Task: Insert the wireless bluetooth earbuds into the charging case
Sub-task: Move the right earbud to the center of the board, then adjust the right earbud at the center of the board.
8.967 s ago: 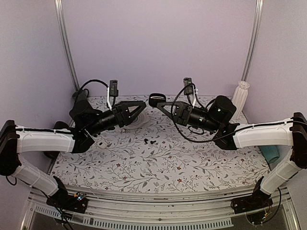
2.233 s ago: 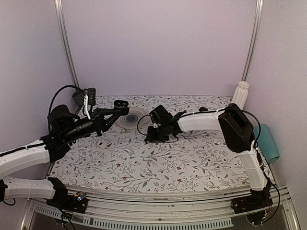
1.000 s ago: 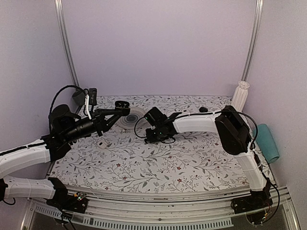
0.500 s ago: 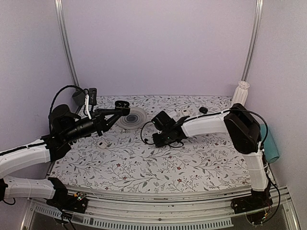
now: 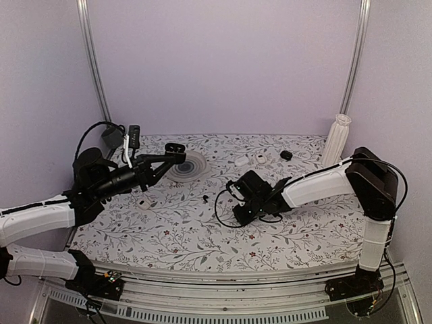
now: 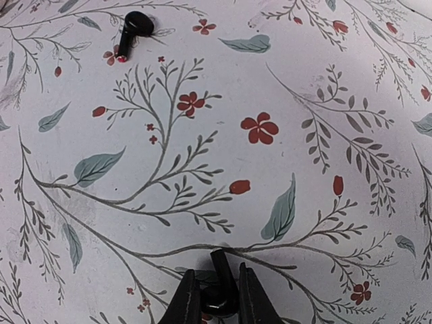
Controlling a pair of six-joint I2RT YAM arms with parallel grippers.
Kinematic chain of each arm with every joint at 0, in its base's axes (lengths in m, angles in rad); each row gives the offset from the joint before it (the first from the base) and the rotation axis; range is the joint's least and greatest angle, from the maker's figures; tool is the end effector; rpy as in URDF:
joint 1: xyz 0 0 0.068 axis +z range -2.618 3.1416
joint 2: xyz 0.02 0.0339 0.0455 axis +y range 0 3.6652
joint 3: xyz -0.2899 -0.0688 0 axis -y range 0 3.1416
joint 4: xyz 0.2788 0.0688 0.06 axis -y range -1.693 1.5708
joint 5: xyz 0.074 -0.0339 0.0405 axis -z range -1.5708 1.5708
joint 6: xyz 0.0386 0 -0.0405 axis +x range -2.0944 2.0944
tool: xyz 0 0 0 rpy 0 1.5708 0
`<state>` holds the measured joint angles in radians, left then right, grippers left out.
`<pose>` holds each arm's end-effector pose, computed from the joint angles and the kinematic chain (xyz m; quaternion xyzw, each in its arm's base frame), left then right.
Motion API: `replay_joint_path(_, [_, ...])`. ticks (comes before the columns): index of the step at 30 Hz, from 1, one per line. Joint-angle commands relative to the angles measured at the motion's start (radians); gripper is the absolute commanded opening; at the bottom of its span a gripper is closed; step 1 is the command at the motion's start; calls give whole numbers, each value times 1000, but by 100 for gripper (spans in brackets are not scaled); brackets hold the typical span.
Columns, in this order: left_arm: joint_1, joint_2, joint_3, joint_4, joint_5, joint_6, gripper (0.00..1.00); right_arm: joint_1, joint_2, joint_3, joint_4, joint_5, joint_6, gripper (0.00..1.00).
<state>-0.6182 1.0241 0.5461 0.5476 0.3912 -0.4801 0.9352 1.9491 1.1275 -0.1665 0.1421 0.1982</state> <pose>0.1983 -0.1591 0.2938 0.1880 0.6577 -0.4875 0.5427 0.2553 0.3369 0.1259 -0.3251 0.8986 0.0964 0.2782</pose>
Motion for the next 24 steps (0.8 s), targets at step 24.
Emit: replay_joint_path(24, [10, -150, -15, -73, -62, 7, 0, -13, 54, 4, 72, -64, 0, 16])
